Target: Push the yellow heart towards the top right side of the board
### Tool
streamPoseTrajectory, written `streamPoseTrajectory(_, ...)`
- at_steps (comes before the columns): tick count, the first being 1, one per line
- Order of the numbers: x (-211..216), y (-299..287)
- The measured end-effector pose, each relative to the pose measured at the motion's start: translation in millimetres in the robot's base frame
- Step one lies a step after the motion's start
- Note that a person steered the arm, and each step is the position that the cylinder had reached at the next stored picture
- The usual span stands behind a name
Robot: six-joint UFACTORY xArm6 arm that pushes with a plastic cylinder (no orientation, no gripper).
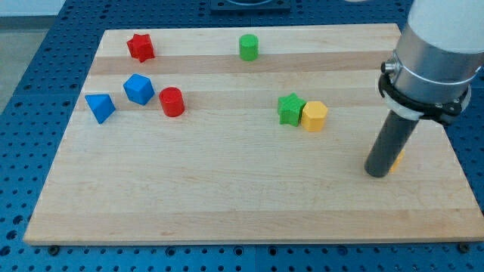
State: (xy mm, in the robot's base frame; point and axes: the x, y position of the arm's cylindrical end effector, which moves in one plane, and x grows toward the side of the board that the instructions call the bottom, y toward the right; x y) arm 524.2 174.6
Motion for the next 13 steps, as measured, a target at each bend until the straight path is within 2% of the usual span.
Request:
streamPoseTrajectory(1, -28, 0)
streamPoseTrajectory(2, -18, 0)
streamPoseTrajectory(4, 77, 9)
streamPoseTrajectory(5, 20, 23)
streamPoseTrajectory(6, 11, 23)
streamPoseTrajectory(7, -16, 23)
streamPoseTrajectory(9, -105, 23)
streamPoseTrajectory(11, -150, 23)
streamPoseTrajectory(12, -130, 17)
streamPoseTrajectory(13, -59, 11)
